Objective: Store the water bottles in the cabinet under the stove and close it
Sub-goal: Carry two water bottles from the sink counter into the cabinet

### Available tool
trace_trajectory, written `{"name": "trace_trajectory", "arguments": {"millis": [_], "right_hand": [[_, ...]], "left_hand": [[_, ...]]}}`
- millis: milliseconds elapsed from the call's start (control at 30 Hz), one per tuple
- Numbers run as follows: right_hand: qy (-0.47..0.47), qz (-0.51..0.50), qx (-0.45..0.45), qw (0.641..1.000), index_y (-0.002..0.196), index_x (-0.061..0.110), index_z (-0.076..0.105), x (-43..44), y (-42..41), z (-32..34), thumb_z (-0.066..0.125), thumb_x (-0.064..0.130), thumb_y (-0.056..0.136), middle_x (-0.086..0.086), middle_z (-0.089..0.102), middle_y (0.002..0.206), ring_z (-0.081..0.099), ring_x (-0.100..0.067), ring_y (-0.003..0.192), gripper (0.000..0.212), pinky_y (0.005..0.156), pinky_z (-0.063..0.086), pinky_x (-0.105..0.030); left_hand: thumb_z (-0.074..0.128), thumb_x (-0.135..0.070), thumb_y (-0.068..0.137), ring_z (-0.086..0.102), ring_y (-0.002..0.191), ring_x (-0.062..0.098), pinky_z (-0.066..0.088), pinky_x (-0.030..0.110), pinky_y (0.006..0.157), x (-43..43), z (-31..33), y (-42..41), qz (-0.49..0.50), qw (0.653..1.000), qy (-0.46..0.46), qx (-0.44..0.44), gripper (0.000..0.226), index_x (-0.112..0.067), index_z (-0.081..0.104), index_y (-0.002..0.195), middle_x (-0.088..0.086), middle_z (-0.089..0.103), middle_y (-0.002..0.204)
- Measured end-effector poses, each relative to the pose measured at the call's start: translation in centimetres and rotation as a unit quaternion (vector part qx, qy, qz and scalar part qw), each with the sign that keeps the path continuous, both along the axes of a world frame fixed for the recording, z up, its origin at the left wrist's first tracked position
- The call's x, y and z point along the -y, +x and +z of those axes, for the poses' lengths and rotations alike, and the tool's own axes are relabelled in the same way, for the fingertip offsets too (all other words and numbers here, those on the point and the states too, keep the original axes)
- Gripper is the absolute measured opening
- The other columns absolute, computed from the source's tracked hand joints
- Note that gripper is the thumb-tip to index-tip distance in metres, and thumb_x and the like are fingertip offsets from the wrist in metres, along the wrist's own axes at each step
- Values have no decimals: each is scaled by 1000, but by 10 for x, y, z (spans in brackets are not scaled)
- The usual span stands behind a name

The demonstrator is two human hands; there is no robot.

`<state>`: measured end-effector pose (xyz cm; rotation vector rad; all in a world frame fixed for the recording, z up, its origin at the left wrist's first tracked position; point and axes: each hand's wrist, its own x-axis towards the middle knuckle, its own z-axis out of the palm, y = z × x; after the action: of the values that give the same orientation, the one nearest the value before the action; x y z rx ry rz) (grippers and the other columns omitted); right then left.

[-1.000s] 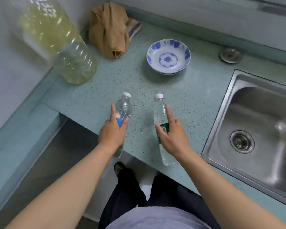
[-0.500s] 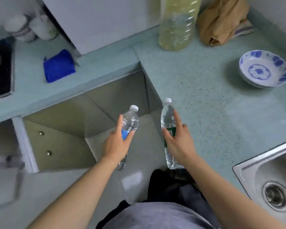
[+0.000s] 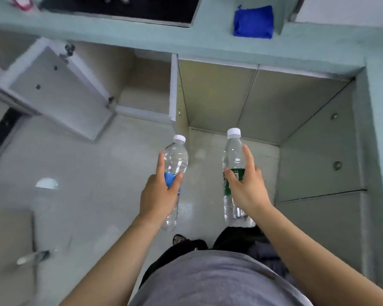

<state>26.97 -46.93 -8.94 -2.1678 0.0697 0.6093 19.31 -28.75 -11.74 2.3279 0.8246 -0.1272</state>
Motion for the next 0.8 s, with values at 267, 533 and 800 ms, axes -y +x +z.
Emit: {"name": "trace_trajectory", "arguments": {"millis": [267,533,800], "right_hand": [[9,183,6,983,140,53,5,-149,-68,-1,46,42,91,0,39,117,52,-9,75,65,70,40,-30],[19,256,27,966,143,46,9,-249,-71,2,49,38,92,2,33,109,38,-16,89,66,81,33,-30],[9,264,24,964,142,49,6,-346,-14,-16,46,41,93,0,39,112,44,0,70,63,55,32,-20]], "left_hand": [[41,-52,91,55,77,21,34,29,62,-115,7,-111,140,990,10,18,71,-41,-3,145,5,57,87],[41,-53,91,54,79,22,37,30,67,-197,9,-133,193,981,21,32,71,-41,-2,145,7,58,94],[41,-53,91,55,80,20,40,29,67,-294,-8,-85,186,982,32,17,71,-40,-2,146,7,58,97]]}}
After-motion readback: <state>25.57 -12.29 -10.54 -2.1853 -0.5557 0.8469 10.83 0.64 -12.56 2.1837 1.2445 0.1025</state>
